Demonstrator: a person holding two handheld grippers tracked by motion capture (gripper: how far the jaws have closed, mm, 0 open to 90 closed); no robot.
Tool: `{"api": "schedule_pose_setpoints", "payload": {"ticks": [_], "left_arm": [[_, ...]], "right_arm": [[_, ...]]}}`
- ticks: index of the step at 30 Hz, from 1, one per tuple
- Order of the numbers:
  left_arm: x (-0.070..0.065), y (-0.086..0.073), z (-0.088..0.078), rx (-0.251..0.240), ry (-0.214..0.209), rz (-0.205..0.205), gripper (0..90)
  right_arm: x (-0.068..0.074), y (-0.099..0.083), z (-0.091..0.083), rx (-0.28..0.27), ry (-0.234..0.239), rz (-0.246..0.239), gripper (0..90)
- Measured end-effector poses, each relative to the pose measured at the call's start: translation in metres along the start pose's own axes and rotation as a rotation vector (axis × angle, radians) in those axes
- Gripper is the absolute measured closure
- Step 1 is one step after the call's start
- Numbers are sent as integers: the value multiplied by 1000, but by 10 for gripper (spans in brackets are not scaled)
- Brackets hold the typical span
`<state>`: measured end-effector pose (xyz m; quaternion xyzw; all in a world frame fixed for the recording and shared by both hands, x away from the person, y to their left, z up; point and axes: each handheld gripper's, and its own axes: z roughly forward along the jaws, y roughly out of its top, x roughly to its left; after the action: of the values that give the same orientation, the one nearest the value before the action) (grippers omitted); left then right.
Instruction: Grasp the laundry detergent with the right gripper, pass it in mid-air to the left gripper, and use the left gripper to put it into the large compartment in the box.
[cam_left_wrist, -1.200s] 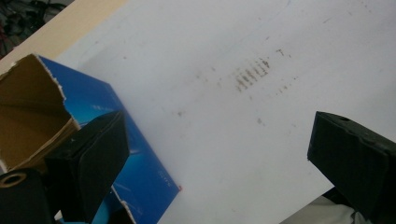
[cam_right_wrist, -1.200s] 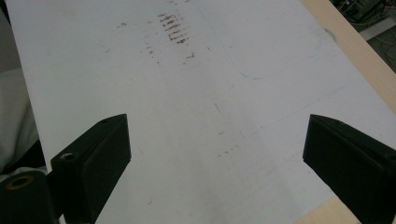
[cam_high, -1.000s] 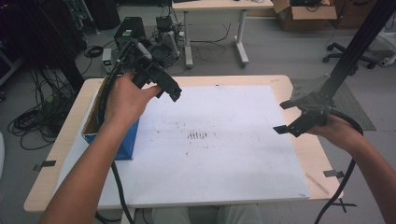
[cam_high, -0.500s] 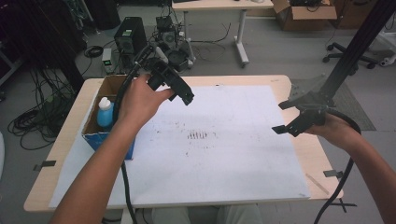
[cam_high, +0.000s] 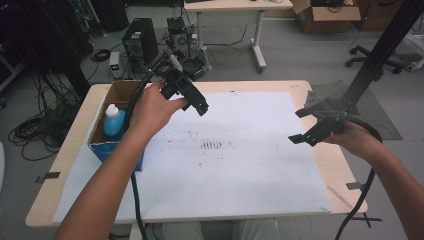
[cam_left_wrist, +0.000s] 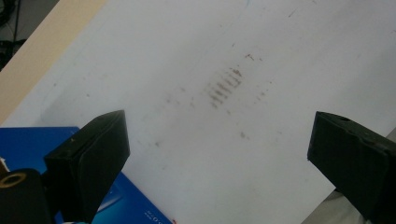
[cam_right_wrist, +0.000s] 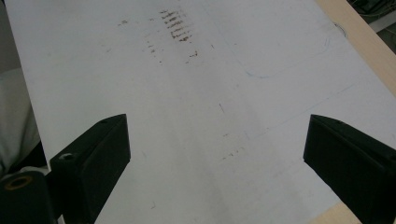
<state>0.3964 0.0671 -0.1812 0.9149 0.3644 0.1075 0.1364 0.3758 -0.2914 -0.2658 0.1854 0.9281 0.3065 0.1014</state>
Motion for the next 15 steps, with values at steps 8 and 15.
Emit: {"api": "schedule_pose_setpoints", "payload": {"ticks": [8, 15], "left_arm": [[-1, 2, 10, 12, -13, 23, 62], [-4, 4, 17, 13, -20, 47, 62]], "right_arm": [[2, 0, 2, 6, 4, 9, 68], [5, 0, 2, 4, 5, 15, 67]]}}
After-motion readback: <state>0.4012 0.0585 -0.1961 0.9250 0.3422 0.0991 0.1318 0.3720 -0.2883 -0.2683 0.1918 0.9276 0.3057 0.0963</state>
